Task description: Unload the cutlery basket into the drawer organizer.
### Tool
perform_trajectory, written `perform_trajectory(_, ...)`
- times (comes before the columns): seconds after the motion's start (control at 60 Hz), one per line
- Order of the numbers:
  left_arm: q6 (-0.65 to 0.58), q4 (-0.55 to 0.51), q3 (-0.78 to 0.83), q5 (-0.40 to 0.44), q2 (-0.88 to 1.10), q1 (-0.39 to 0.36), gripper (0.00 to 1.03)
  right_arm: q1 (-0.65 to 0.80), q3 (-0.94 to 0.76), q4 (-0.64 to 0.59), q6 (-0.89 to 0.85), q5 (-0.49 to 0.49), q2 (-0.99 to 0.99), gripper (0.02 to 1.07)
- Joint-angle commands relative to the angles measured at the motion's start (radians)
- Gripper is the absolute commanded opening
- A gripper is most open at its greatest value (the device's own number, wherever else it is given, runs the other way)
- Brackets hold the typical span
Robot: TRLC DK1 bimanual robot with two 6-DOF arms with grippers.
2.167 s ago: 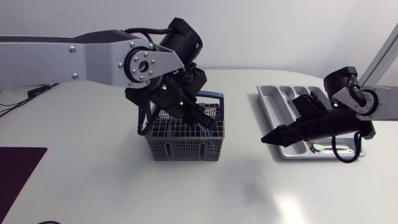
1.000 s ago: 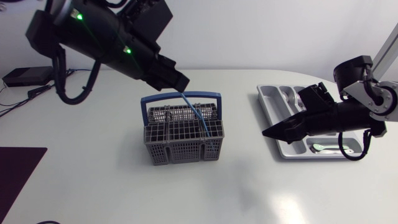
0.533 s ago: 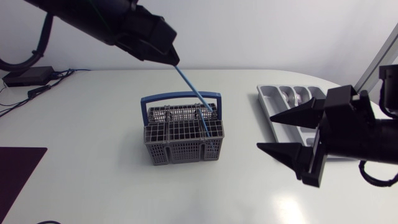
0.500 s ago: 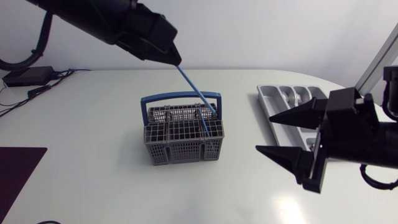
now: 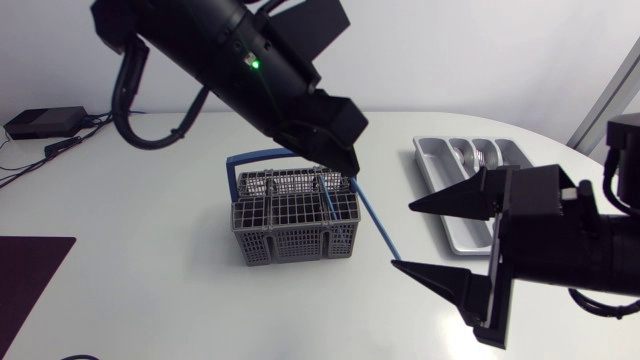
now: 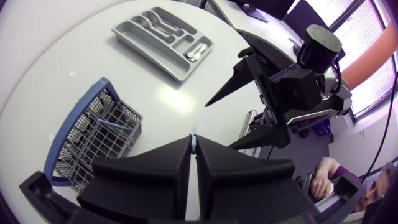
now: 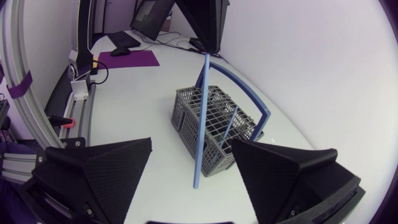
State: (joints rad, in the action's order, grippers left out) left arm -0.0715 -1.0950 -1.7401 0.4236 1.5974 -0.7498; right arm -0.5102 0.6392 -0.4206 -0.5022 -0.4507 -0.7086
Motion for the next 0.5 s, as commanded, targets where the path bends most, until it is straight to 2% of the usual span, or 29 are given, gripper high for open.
perform_trajectory(0.0, 0.006, -0.006, 0.016, 0.037, 0.032, -0.011, 0.05, -0.021, -0.003, 0.017, -0.006, -0.002, -0.040, 0.84)
perform_trajectory(0.483, -0.011, -0.005, 0.025, 0.060, 0.052, -0.029, 0.05, -0.034, 0.013, 0.048, 0.022, -0.020, -0.146, 0.23)
